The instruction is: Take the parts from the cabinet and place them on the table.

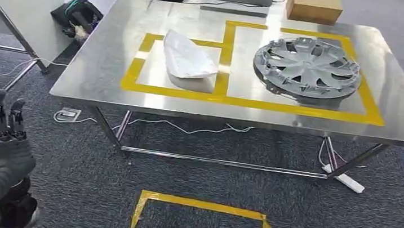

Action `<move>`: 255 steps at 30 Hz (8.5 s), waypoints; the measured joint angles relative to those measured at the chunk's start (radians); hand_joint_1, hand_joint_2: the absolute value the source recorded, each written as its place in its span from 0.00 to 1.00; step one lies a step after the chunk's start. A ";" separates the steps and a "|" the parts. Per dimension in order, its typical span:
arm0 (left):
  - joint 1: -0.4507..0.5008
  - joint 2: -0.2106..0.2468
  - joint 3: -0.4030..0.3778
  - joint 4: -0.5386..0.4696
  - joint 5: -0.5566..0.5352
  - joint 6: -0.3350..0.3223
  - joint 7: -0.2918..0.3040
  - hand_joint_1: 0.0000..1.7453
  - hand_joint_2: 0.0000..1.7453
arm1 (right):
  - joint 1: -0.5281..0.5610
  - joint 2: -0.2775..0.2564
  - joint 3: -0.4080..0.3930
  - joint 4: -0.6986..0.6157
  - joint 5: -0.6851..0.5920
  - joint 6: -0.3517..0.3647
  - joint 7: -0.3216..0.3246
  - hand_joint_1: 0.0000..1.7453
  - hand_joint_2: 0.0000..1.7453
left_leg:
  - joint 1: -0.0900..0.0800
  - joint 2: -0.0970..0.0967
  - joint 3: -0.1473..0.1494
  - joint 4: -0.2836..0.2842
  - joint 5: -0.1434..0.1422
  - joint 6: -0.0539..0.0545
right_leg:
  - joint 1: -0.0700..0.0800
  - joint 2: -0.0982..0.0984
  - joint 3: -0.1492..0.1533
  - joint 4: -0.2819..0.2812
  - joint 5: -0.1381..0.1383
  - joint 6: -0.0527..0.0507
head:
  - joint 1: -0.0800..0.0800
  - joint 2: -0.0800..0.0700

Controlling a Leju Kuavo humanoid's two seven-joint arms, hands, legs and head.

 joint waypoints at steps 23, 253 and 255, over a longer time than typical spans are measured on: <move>0.022 -0.010 0.038 -0.002 -0.006 -0.017 0.000 0.00 0.00 | 0.009 0.000 0.028 0.000 0.023 0.011 -0.029 0.00 0.00 | 0.015 0.001 0.095 -0.018 -0.070 0.014 | -0.007 -0.006 -0.239 0.234 -0.041 0.013 | 0.001 0.000; 0.064 -0.079 0.160 -0.039 0.036 -0.033 0.000 0.00 0.00 | 0.006 0.009 0.048 0.001 0.066 0.029 -0.024 0.00 0.00 | 0.018 0.007 -0.045 0.288 -0.227 -0.048 | -0.005 0.019 -0.151 0.061 0.090 -0.052 | 0.016 0.000; 0.065 -0.079 0.160 -0.039 0.036 -0.033 0.000 0.00 0.00 | 0.007 0.009 0.048 0.001 0.066 0.029 -0.023 0.00 0.00 | 0.018 0.006 -0.079 0.343 -0.220 -0.046 | -0.004 0.043 -0.151 0.061 0.090 -0.053 | 0.015 0.000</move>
